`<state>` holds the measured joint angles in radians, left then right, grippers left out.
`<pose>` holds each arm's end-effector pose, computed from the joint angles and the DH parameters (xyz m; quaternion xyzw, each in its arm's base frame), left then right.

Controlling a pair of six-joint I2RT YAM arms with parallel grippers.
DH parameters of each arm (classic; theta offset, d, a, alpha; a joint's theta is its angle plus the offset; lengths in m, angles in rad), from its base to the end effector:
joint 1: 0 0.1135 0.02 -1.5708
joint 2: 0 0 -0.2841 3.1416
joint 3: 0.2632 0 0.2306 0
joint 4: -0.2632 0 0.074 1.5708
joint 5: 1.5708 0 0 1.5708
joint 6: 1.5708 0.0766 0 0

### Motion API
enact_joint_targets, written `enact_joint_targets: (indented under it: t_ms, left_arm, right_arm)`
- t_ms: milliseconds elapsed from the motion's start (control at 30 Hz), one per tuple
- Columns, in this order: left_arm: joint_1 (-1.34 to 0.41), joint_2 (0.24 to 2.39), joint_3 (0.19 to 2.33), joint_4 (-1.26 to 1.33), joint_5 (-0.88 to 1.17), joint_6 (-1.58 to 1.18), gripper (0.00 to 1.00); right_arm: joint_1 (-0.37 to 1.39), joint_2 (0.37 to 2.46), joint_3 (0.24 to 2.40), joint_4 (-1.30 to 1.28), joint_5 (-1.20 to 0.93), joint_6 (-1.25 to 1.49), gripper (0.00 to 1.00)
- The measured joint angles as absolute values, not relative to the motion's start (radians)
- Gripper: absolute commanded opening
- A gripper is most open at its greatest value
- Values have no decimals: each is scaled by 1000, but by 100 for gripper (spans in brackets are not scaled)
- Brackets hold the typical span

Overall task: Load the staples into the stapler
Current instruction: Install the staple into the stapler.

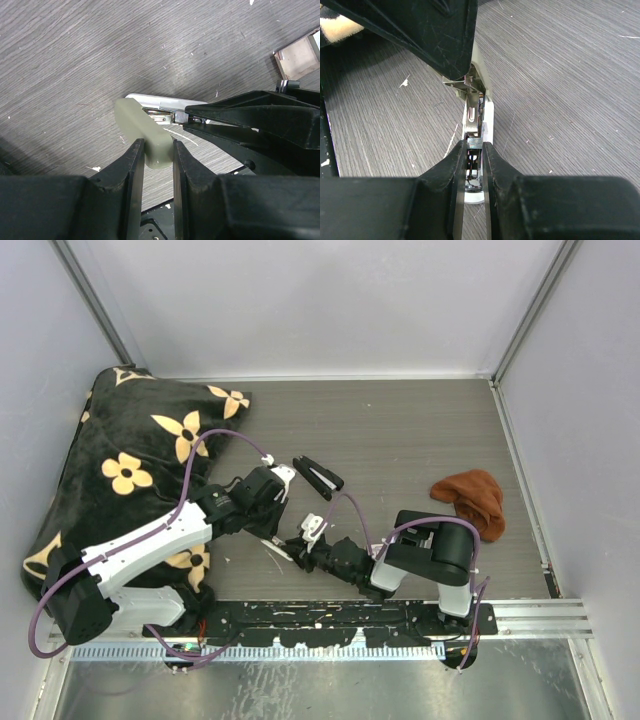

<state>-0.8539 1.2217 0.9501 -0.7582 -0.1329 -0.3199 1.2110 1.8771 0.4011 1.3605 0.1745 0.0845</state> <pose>0.1592 -0.1672 0.2500 0.2366 0.9321 -0.0944 0.2574 0.1304 0.3088 0.1512 -0.3482 0.6599 0.3479 0.5676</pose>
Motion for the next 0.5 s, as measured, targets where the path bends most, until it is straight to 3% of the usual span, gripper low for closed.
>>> enact_joint_targets:
  t_ms: [500]
  left_arm:
    - [-854,1222,951,-760,-133,-319,0]
  right_arm:
    - [1211,1877,399,1362,179,89,36]
